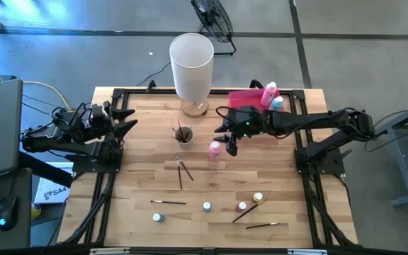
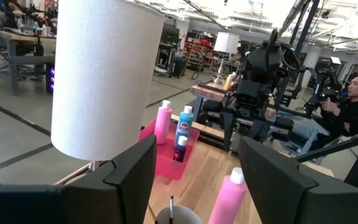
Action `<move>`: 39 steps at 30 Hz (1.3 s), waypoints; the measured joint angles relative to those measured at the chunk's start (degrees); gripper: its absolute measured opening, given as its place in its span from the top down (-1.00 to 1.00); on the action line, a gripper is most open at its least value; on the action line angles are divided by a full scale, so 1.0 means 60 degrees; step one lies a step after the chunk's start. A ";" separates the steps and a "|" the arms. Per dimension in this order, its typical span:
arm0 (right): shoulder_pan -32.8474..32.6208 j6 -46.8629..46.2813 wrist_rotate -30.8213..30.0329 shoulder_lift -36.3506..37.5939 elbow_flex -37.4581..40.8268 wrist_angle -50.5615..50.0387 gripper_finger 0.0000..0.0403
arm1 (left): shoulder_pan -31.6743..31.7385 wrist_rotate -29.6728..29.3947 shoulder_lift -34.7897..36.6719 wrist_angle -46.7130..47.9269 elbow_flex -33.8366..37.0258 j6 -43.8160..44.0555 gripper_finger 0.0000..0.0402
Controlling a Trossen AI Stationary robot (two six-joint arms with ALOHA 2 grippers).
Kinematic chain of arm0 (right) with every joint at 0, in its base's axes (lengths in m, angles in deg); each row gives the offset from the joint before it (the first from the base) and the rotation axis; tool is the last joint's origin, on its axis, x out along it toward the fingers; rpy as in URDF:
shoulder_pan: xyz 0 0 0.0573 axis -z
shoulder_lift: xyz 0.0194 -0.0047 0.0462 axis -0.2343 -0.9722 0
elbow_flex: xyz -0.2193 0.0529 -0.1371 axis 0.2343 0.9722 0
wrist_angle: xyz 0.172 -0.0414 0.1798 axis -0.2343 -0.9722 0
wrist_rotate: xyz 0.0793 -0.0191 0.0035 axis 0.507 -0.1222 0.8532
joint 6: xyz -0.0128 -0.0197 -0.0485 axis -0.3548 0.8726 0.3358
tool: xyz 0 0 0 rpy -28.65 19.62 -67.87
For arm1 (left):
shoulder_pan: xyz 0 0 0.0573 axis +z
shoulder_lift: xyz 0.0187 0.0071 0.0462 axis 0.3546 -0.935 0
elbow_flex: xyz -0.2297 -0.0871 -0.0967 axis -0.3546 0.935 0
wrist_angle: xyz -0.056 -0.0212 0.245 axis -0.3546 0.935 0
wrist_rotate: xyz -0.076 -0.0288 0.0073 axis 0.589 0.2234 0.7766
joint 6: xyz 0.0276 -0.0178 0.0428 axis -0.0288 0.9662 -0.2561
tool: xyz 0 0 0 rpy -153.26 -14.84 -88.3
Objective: Pick & Place Paint Supplies
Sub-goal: Put the big pink paint bottle into the pink bin
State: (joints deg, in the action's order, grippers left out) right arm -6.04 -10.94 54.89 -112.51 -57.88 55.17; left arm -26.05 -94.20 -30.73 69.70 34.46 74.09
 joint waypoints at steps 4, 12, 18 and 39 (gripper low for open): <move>0.0000 -0.0187 0.0599 0.0000 0.0000 -0.0003 -0.02 | 0.0000 -0.0018 -0.0003 0.0121 0.0000 0.0000 -0.11; -0.0012 -0.0269 0.1630 0.0000 0.0004 -0.0302 -0.08 | 0.0002 -0.0206 -0.0003 0.0169 0.0000 0.0000 -0.11; -0.0062 -0.0255 0.1304 -0.0237 0.0004 -0.0186 -0.05 | 0.0002 -0.0226 -0.0003 0.0169 0.0000 0.0000 -0.11; -0.0208 -0.0018 0.0936 -0.1180 0.0011 0.0003 -0.05 | 0.0001 -0.0231 -0.0003 0.0235 0.0000 0.0004 -0.11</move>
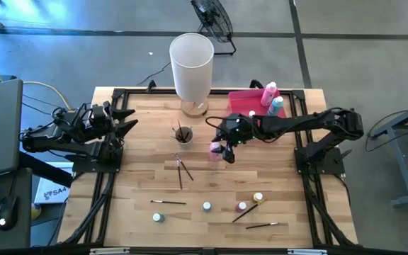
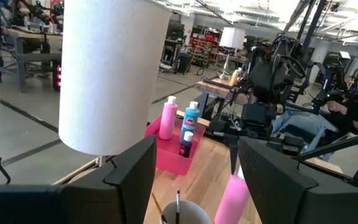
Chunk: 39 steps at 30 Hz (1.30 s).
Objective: Pick & Place Paint Supplies
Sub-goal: Put the big pink paint bottle into the pink bin
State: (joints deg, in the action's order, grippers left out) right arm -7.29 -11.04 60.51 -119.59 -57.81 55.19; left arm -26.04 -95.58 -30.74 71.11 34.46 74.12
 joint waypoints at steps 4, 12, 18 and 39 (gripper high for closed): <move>0.0000 0.0195 -0.0037 0.0004 -0.0006 -0.0399 -0.05 | -0.0001 0.0001 0.0000 0.0036 0.0000 0.0000 -0.11; 0.0000 0.0222 -0.0051 0.0007 -0.0011 -0.0481 -0.05 | 0.0000 -0.0002 0.0002 0.0040 0.0000 0.0000 -0.11; 0.0000 0.0219 -0.0102 0.0007 -0.0011 -0.0488 -0.01 | -0.0001 -0.0002 0.0000 0.0100 0.0000 0.0028 -0.11; 0.0000 0.0284 -0.0015 0.0007 -0.0007 -0.0364 0.31 | -0.0001 -0.0002 0.0000 0.0108 0.0000 0.0027 -0.11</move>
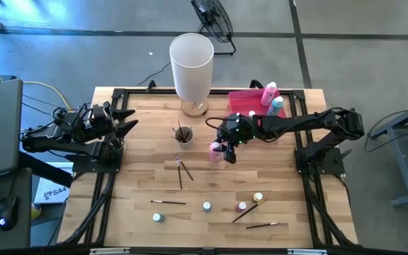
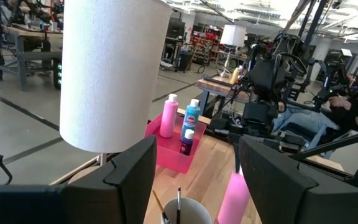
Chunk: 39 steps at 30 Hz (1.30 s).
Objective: Pick & Place Paint Supplies
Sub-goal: Put the big pink paint bottle into the pink bin
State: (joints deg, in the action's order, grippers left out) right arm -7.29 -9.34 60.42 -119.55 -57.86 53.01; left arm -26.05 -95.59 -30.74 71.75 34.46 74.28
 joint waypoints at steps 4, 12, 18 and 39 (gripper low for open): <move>0.0000 0.0000 0.0000 0.0000 0.0004 0.0015 0.32 | 0.0000 0.0000 0.0000 0.0002 0.0000 -0.0002 -0.11; -0.0007 -0.0131 -0.0260 -0.0002 0.0007 0.0093 0.35 | 0.0000 -0.0004 0.0000 0.0074 0.0000 -0.0002 -0.11; -0.0004 -0.0127 -0.0498 -0.0004 0.0011 0.0191 0.37 | 0.0004 -0.0004 0.0000 0.0071 0.0000 -0.0002 -0.11; 0.0000 -0.1078 -0.0516 0.0171 0.0018 0.0305 0.40 | 0.0000 0.0000 0.0000 0.0072 0.0000 -0.0005 -0.11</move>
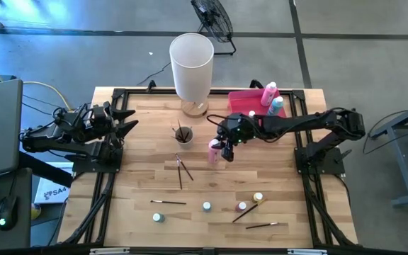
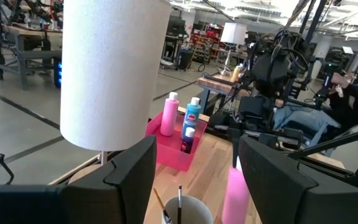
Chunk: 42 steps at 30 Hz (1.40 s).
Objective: Pick & Place Paint Supplies
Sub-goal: Put the big pink paint bottle into the pink bin
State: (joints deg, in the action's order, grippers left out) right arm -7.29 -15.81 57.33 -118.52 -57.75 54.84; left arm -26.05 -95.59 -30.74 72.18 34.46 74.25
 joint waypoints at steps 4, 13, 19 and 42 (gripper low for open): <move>0.0025 -0.0050 0.0001 0.0150 0.0000 0.0004 0.40 | 0.0000 0.0000 0.0000 -0.0001 0.0004 0.0000 -0.11; 0.0198 -0.0511 -0.0175 0.0580 0.0000 -0.0084 0.39 | 0.0000 0.0000 0.0003 -0.0001 0.0004 0.0000 -0.11; 0.0461 -0.0533 -0.0729 0.1253 0.0000 -0.0474 0.40 | 0.0000 0.0000 0.0000 0.0000 0.0004 0.0000 -0.11; 0.3052 -0.0456 -0.2511 0.3233 -0.0007 -0.1659 0.41 | 0.0000 0.0000 0.0004 0.0002 0.0004 -0.0029 -0.11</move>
State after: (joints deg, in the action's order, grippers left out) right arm 11.03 -18.55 42.26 -99.12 -57.79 44.88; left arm -26.05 -95.60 -30.72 72.20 34.48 74.07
